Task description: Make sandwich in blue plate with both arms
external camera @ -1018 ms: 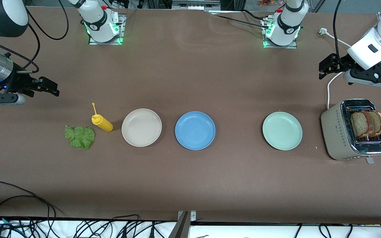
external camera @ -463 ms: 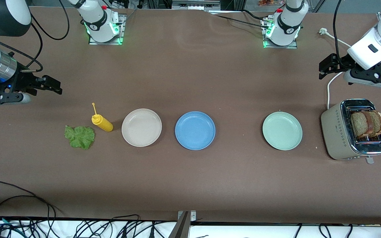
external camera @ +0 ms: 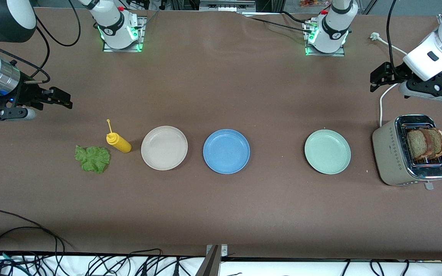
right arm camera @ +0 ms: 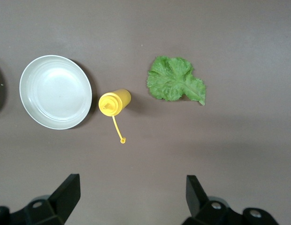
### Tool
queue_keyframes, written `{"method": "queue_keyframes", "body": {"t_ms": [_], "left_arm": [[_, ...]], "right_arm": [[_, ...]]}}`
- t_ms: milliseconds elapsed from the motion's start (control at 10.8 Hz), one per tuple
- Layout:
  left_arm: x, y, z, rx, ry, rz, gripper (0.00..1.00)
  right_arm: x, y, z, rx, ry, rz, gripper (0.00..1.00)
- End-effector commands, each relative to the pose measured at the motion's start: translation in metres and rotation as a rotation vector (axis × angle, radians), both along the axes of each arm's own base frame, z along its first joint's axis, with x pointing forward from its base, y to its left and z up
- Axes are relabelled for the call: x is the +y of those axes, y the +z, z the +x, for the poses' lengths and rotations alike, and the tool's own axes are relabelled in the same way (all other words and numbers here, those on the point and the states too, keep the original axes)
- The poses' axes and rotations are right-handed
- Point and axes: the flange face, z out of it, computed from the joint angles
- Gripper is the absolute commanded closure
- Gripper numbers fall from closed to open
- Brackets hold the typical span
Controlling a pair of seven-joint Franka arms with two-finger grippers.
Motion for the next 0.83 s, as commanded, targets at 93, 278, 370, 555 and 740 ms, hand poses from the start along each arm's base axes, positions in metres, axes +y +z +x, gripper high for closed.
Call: {"method": "queue_keyframes", "body": {"t_ms": [93, 278, 370, 555, 740], "left_arm": [[0.003, 0.003, 0.001, 0.007, -0.012, -0.027, 0.00], [0.010, 0.003, 0.002, 0.007, -0.001, -0.029, 0.00], [0.010, 0.003, 0.002, 0.007, -0.001, -0.029, 0.00], [0.010, 0.004, 0.001, 0.006, -0.001, -0.029, 0.00], [0.011, 0.003, 0.001, 0.013, 0.000, -0.028, 0.00]], "right_arm": [[0.004, 0.007, -0.001, 0.002, 0.017, 0.003, 0.00], [0.010, 0.009, -0.002, -0.003, 0.029, 0.005, 0.00], [0.007, 0.012, -0.003, 0.000, 0.025, 0.004, 0.00], [0.006, 0.023, -0.009, -0.006, 0.023, 0.003, 0.00], [0.009, 0.029, -0.012, -0.009, 0.028, 0.003, 0.00]]}}
